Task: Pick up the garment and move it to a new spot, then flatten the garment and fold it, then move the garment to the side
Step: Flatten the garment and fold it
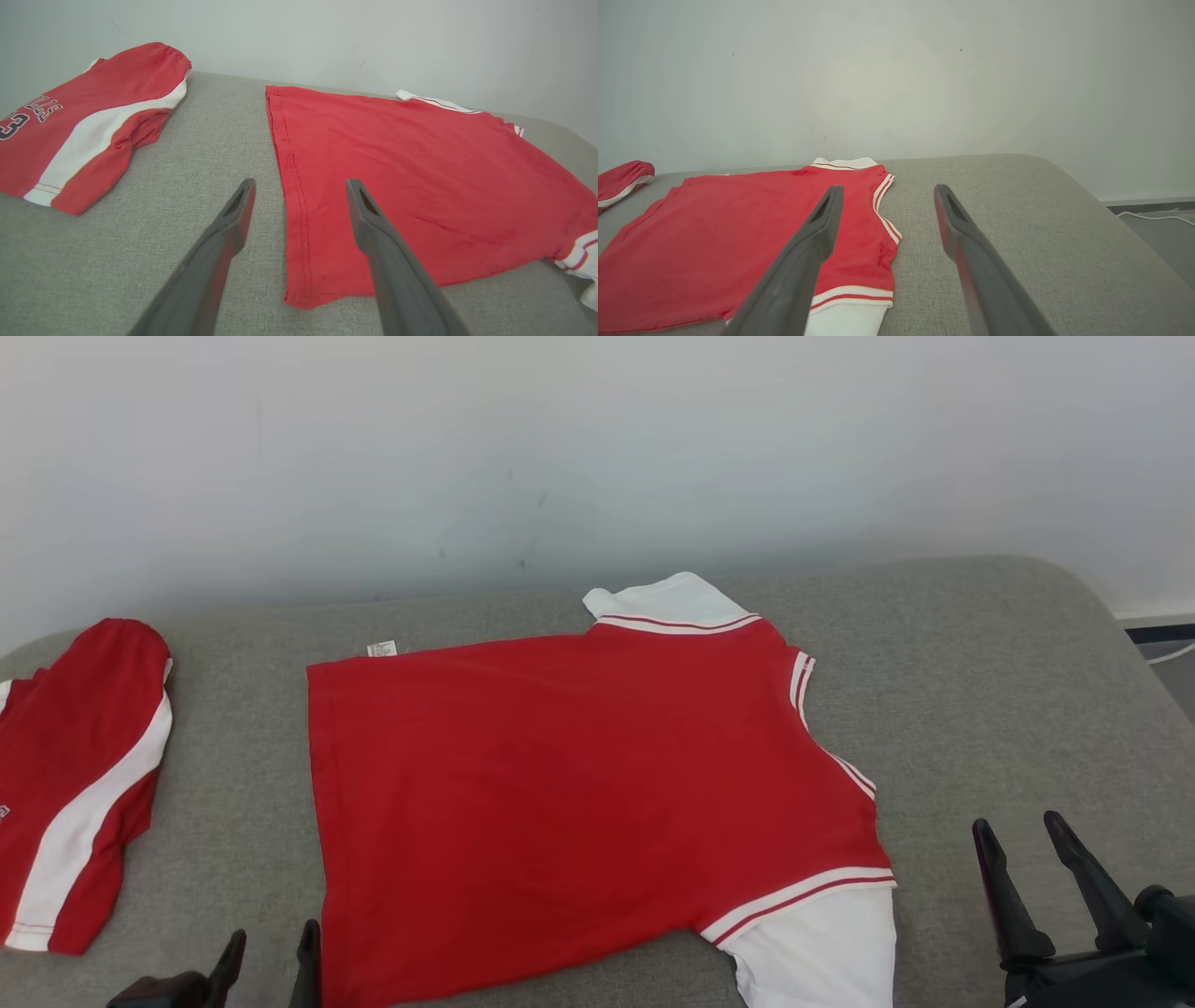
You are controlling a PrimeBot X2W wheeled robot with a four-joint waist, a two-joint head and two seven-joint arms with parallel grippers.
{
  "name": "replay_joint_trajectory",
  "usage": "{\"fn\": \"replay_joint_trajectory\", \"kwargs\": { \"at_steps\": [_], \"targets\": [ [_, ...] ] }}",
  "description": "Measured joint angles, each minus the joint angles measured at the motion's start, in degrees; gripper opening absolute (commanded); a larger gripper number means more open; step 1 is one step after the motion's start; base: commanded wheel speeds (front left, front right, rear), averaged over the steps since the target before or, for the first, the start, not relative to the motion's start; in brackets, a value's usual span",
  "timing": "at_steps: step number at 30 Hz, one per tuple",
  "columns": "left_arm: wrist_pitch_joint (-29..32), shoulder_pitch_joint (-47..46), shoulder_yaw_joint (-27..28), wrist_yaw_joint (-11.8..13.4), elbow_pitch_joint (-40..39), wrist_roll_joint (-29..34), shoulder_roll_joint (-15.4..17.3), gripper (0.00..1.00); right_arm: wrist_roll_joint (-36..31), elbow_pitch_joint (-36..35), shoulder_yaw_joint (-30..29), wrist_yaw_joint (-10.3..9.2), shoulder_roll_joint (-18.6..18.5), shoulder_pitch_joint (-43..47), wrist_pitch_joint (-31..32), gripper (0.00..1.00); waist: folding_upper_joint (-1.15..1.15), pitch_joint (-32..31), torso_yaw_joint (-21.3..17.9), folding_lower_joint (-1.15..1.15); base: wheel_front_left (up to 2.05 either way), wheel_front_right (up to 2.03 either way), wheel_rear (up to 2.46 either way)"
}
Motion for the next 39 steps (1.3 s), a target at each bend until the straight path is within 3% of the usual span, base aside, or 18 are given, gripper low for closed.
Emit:
{"fn": "replay_joint_trajectory", "kwargs": {
  "at_steps": [8,21,22,23,24,30,39],
  "targets": [
    [4.5,-1.6,-1.6,-2.6,8.0,-0.9,1.2,1.0,-0.4,-0.6,0.6,0.0,0.3,-1.3,0.9,1.0,0.0,1.6,0.1,0.0,0.0,0.0,0.0],
    [7.5,-6.3,-3.3,-5.6,18.4,-2.5,0.0,1.0,-1.1,-0.3,0.2,0.0,0.3,-2.2,1.5,1.0,0.0,3.2,-0.5,0.01,0.0,0.0,0.0],
    [7.5,-6.4,-3.4,-5.6,18.9,-2.9,-0.1,0.91,-1.2,-0.3,0.2,0.0,0.3,-2.4,1.8,1.0,0.0,3.3,-0.5,0.01,0.0,0.0,0.0],
    [7.5,-6.6,-3.4,-5.6,19.4,-2.9,-0.2,0.32,-1.2,-0.3,0.3,0.0,0.3,-2.4,1.9,1.0,0.0,3.3,-0.5,0.0,0.0,0.0,0.0],
    [7.5,-6.8,-3.4,-5.6,19.7,-2.9,-0.3,0.0,-1.2,-0.4,0.3,0.0,0.3,-2.4,1.9,1.0,0.0,3.4,-0.5,0.0,0.0,0.0,0.0],
    [7.2,-8.1,-3.6,-6.0,20.5,-2.9,-0.5,0.0,-0.6,0.5,1.6,0.1,0.3,-2.2,4.8,1.0,0.0,4.2,-0.5,0.01,0.0,0.0,0.0],
    [5.0,-10.6,-3.4,-6.0,20.9,-2.9,-0.9,0.0,3.5,4.7,4.8,2.19,-1.2,-0.1,14.1,1.0,0.0,5.0,0.3,0.0,0.0,0.0,0.0]
  ]
}}
